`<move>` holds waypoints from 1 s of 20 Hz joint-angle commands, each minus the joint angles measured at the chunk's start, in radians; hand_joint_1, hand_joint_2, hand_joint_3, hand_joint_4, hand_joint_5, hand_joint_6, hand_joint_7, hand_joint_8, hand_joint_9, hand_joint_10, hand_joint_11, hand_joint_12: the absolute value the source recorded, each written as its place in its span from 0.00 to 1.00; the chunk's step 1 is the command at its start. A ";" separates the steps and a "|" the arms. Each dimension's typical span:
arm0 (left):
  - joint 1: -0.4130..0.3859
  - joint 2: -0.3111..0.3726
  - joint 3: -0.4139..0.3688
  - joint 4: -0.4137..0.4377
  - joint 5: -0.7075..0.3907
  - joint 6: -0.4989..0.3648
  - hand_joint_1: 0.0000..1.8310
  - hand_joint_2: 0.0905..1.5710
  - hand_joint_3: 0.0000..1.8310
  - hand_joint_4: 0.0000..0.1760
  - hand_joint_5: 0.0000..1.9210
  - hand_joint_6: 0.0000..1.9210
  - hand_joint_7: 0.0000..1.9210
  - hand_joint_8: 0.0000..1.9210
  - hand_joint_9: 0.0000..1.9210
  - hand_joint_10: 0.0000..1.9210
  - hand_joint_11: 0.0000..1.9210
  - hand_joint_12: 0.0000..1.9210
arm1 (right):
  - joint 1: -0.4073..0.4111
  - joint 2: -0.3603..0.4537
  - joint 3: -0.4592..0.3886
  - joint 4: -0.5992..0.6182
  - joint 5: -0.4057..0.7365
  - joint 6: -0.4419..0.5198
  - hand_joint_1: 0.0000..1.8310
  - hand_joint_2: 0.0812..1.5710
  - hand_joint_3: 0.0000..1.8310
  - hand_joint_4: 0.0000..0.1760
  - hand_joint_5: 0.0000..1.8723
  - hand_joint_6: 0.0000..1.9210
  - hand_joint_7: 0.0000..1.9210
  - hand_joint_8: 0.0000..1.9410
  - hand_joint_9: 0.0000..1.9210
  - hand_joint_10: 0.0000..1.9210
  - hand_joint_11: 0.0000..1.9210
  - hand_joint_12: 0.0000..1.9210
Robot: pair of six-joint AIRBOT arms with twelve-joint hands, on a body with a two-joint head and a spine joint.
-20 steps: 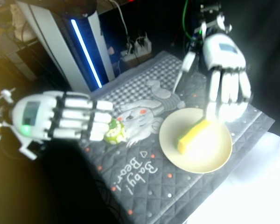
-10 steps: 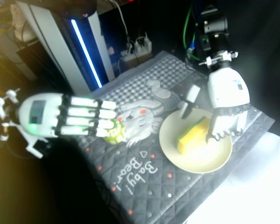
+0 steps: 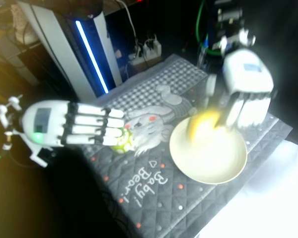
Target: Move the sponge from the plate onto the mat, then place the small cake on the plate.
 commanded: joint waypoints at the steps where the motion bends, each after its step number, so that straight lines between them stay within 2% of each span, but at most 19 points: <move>1: 0.015 0.034 -0.028 -0.003 -0.176 0.001 0.69 0.68 0.00 0.00 0.58 0.26 0.52 0.62 0.50 0.68 0.42 0.88 | 0.007 0.002 0.003 0.026 0.120 0.006 0.30 0.76 0.00 0.18 0.30 0.00 0.21 0.00 0.18 0.00 0.00 0.16; 2: 0.050 0.092 -0.087 0.000 -0.216 0.001 0.70 0.67 0.00 0.00 0.60 0.23 0.53 0.60 0.46 0.65 0.35 0.90 | 0.007 0.002 0.003 0.026 0.120 0.006 0.29 0.76 0.00 0.16 0.30 0.00 0.21 0.00 0.18 0.00 0.00 0.12; 3: 0.086 0.143 -0.137 0.000 -0.251 0.001 0.69 0.65 0.00 0.00 0.60 0.25 0.57 0.51 0.51 0.59 0.39 0.88 | 0.007 0.002 0.003 0.027 0.120 0.006 0.29 0.76 0.00 0.15 0.30 0.00 0.21 0.00 0.18 0.00 0.00 0.11; 4: 0.133 0.195 -0.190 0.000 -0.287 0.001 0.66 0.64 0.00 0.00 0.61 0.31 0.56 0.47 0.52 0.68 0.45 0.93 | 0.007 0.002 0.003 0.029 0.120 0.006 0.28 0.76 0.00 0.17 0.30 0.00 0.21 0.00 0.18 0.00 0.00 0.13; 5: 0.170 0.229 -0.228 0.000 -0.315 0.001 0.69 0.66 0.00 0.00 0.60 0.24 0.56 0.54 0.50 0.63 0.38 0.94 | 0.007 0.002 0.003 0.032 0.120 0.006 0.27 0.77 0.00 0.15 0.29 0.00 0.20 0.00 0.16 0.00 0.00 0.11; 6: 0.209 0.261 -0.266 -0.001 -0.337 0.001 0.70 0.65 0.00 0.00 0.61 0.22 0.57 0.54 0.52 0.56 0.37 0.84 | 0.007 0.002 0.004 0.034 0.120 0.006 0.29 0.78 0.00 0.04 0.28 0.00 0.19 0.00 0.15 0.00 0.00 0.07; 7: 0.246 0.287 -0.303 -0.001 -0.360 0.001 0.70 0.66 0.00 0.00 0.60 0.23 0.57 0.55 0.55 0.52 0.44 0.75 | 0.007 0.002 0.007 0.036 0.120 0.006 0.33 0.79 0.00 0.00 0.27 0.00 0.18 0.00 0.15 0.00 0.01 0.15; 8: 0.281 0.312 -0.334 0.000 -0.372 0.001 0.70 0.66 0.00 0.00 0.59 0.26 0.58 0.52 0.57 0.44 0.46 0.69 | 0.007 0.002 0.010 0.040 0.119 0.006 0.33 0.79 0.00 0.00 0.26 0.00 0.17 0.00 0.15 0.00 0.00 0.25; 9: 0.306 0.327 -0.359 0.004 -0.368 0.004 0.71 0.64 0.00 0.00 0.59 0.25 0.61 0.46 0.60 0.41 0.50 0.66 | 0.008 0.002 0.013 0.046 0.118 0.006 0.38 0.79 0.00 0.00 0.26 0.00 0.17 0.00 0.16 0.00 0.02 0.35; 10: 0.331 0.332 -0.374 0.000 -0.346 0.010 0.71 0.65 0.00 0.00 0.60 0.21 0.60 0.50 0.61 0.42 0.51 0.68 | 0.008 0.000 0.019 0.055 0.113 0.006 0.40 0.79 0.00 0.00 0.25 0.00 0.16 0.00 0.16 0.00 0.03 0.37; 12: 0.359 0.320 -0.372 -0.018 -0.313 0.011 0.71 0.64 0.00 0.00 0.64 0.14 0.62 0.47 0.63 0.37 0.54 0.61 | 0.021 -0.010 0.032 0.070 0.089 0.006 0.42 0.79 0.00 0.00 0.25 0.00 0.15 0.00 0.14 0.00 0.01 0.38; 13: 0.379 0.307 -0.369 -0.023 -0.300 0.011 0.71 0.64 0.00 0.00 0.61 0.23 0.63 0.43 0.60 0.33 0.47 0.62 | 0.051 -0.026 0.050 0.066 0.045 0.006 0.41 0.79 0.00 0.01 0.25 0.00 0.16 0.00 0.16 0.00 0.06 0.35; 14: 0.393 0.300 -0.371 -0.025 -0.299 0.011 0.70 0.64 0.00 0.00 0.60 0.25 0.61 0.46 0.58 0.29 0.44 0.61 | 0.077 -0.044 0.068 0.050 0.009 0.006 0.41 0.79 0.00 0.09 0.25 0.00 0.17 0.00 0.18 0.00 0.10 0.33; 15: 0.402 0.297 -0.376 -0.027 -0.305 0.011 0.70 0.66 0.00 0.00 0.58 0.27 0.59 0.50 0.58 0.29 0.44 0.62 | 0.095 -0.053 0.076 0.034 -0.015 0.006 0.40 0.78 0.00 0.23 0.25 0.00 0.17 0.00 0.20 0.00 0.15 0.31; 16: 0.409 0.296 -0.382 -0.029 -0.312 0.011 0.70 0.67 0.00 0.00 0.54 0.32 0.56 0.55 0.54 0.33 0.42 0.67 | 0.108 -0.058 0.081 0.016 -0.038 0.007 0.39 0.78 0.00 0.27 0.24 0.00 0.17 0.00 0.21 0.00 0.16 0.29; 17: 0.416 0.296 -0.387 -0.037 -0.321 0.013 0.60 0.61 0.00 0.00 0.48 0.11 0.49 0.28 0.48 0.29 0.35 0.63 | 0.121 -0.063 0.085 -0.001 -0.062 0.007 0.39 0.77 0.00 0.30 0.24 0.00 0.17 0.00 0.19 0.00 0.14 0.28; 18: 0.425 0.296 -0.390 -0.048 -0.334 0.014 0.57 0.57 0.00 0.00 0.46 0.02 0.48 0.11 0.46 0.23 0.31 0.58 | 0.130 -0.069 0.090 -0.018 -0.086 0.010 0.40 0.77 0.00 0.21 0.23 0.00 0.16 0.00 0.18 0.00 0.12 0.29; 19: 0.437 0.296 -0.393 -0.065 -0.353 0.014 0.53 0.57 0.00 0.00 0.41 0.00 0.45 0.03 0.42 0.17 0.24 0.57 | 0.139 -0.076 0.097 -0.040 -0.117 0.017 0.39 0.77 0.00 0.26 0.21 0.00 0.14 0.00 0.16 0.00 0.08 0.31; 20: 0.452 0.297 -0.398 -0.089 -0.385 0.013 0.46 0.56 0.00 0.00 0.31 0.00 0.38 0.01 0.36 0.12 0.15 0.59 | 0.150 -0.086 0.107 -0.068 -0.150 0.033 0.33 0.77 0.00 0.48 0.18 0.00 0.12 0.00 0.16 0.00 0.05 0.41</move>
